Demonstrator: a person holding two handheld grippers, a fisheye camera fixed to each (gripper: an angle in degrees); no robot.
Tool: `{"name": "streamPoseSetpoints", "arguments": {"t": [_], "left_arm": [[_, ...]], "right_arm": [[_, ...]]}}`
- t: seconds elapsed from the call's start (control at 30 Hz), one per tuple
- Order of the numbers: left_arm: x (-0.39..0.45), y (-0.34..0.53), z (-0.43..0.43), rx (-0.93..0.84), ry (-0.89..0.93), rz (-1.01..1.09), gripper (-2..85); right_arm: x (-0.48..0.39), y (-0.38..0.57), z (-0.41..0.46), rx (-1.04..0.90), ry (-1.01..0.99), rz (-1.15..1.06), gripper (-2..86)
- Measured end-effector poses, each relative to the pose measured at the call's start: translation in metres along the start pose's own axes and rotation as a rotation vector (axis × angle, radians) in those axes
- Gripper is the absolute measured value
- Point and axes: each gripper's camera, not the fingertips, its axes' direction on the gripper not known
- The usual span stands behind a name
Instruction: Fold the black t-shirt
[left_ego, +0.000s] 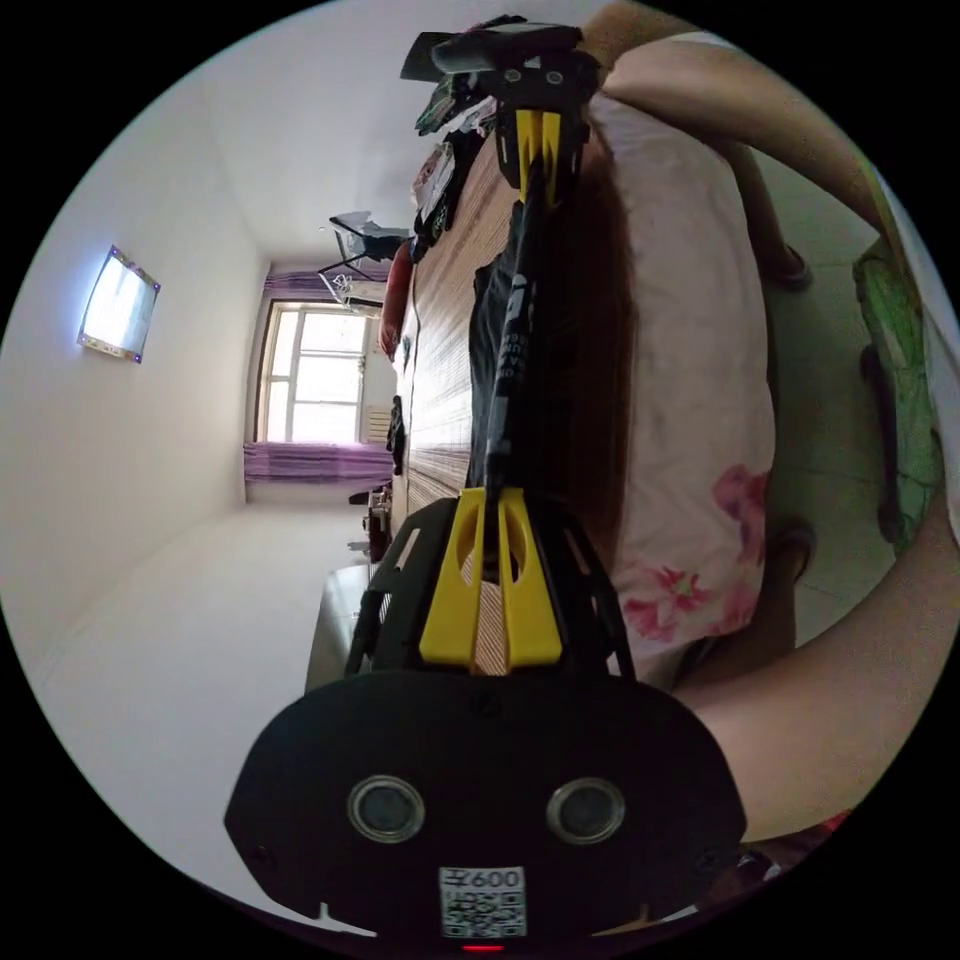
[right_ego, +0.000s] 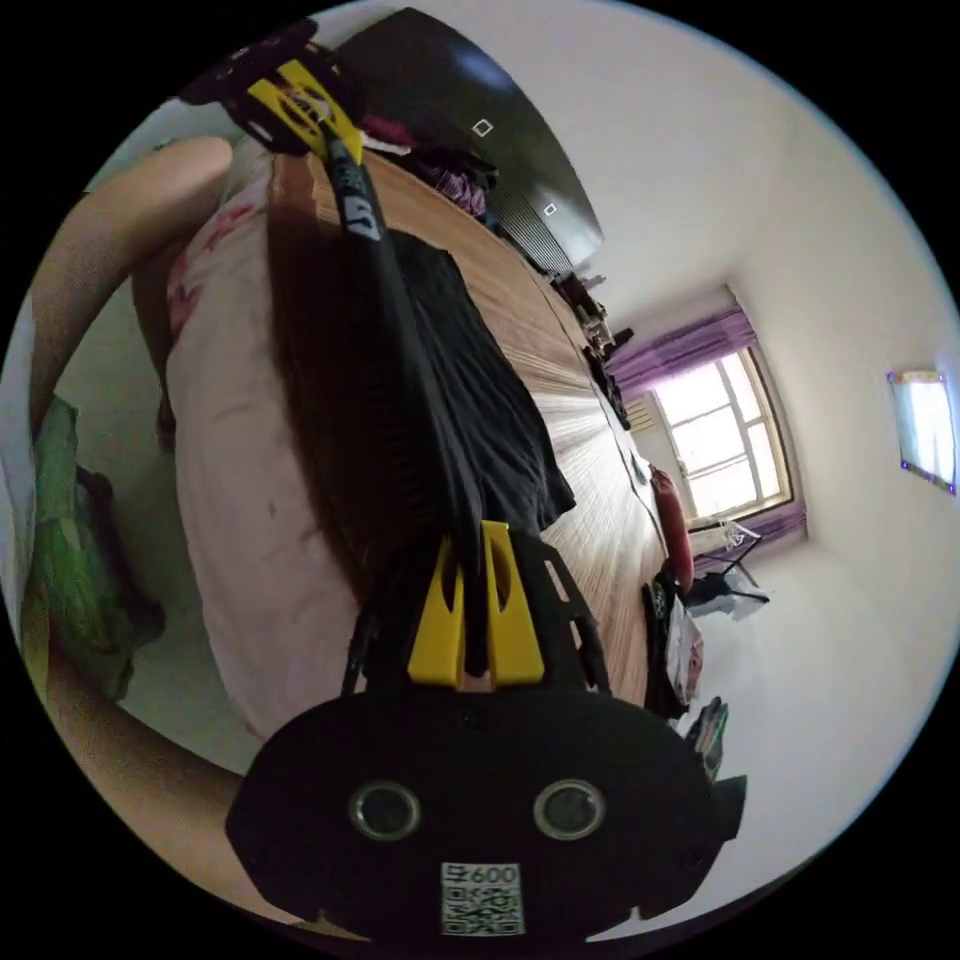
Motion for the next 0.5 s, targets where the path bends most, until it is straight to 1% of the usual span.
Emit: {"name": "streamPoseSetpoints", "arguments": {"t": [0.1,0.23,0.3,0.43,0.5], "left_arm": [[0.028,-0.010,-0.008,0.000,0.031,-0.034,2.6],[0.064,-0.021,-0.033,-0.007,0.065,-0.038,2.7],[0.070,-0.023,-0.066,0.009,0.069,-0.052,2.7],[0.080,-0.023,-0.146,0.058,0.178,-0.096,2.8],[0.085,-0.032,-0.169,0.074,0.216,-0.094,2.8]], "right_arm": [[-0.023,-0.014,-0.006,-0.005,0.021,-0.070,-0.7],[-0.050,-0.040,-0.034,-0.030,0.020,-0.232,-0.7],[-0.053,-0.052,-0.063,-0.030,-0.045,-0.270,-0.8],[-0.045,-0.066,-0.142,0.077,-0.311,-0.260,-0.8],[-0.045,-0.078,-0.165,0.077,-0.378,-0.294,-0.8]]}}
